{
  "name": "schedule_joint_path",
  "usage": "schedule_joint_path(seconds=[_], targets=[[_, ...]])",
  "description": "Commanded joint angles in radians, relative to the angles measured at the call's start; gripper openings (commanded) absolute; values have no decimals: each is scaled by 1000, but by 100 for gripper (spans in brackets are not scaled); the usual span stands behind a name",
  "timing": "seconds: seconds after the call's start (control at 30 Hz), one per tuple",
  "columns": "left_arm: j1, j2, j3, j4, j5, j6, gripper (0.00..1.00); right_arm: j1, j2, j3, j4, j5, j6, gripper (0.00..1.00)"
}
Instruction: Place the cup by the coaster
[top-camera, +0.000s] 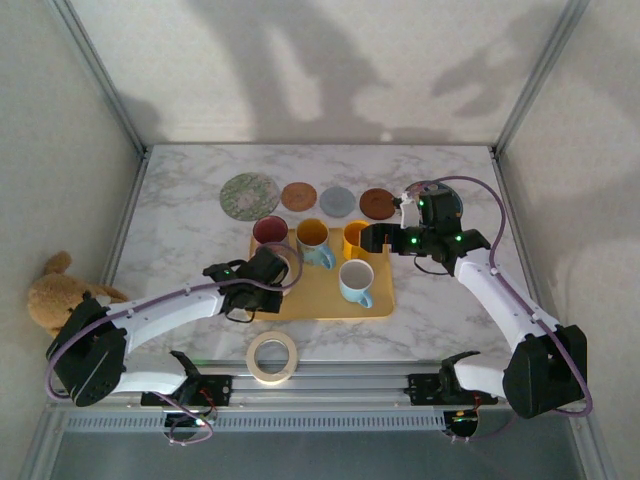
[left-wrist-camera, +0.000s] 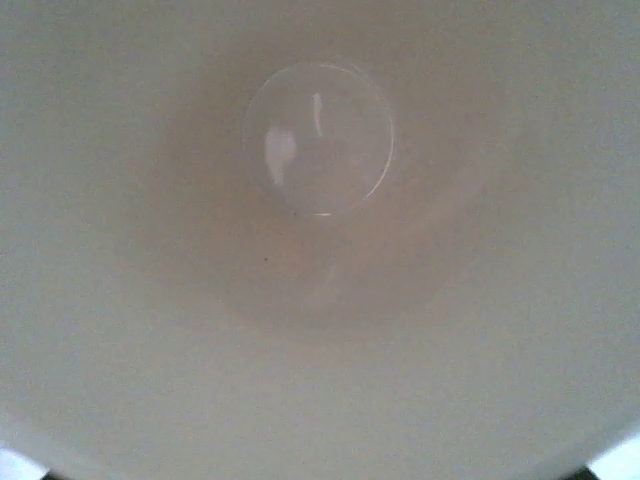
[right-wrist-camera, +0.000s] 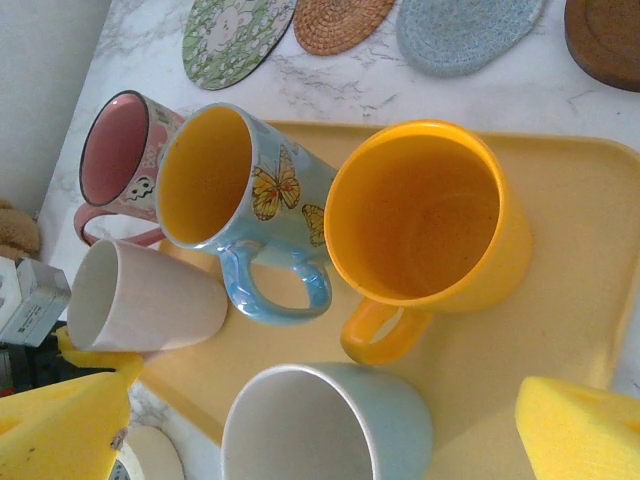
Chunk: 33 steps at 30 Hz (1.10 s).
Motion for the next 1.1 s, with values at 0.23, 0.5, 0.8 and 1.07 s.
schedule_joint_path(seconds=[0.23,0.5,0.8,1.07], targets=[[-54,-59,45,-43,32,-3,0,11,-23,-9,15,18,-11,99],[-69,-145,177,-99,-27,12,0,18,-29,23,-12,17,-33,99],[-63,-175,382,-185,-189,75,0,40,-10,114,-52,19,-62,99],[92,-148,509,-213,-196,183,0,77,58,232,-72,21,-82,99]])
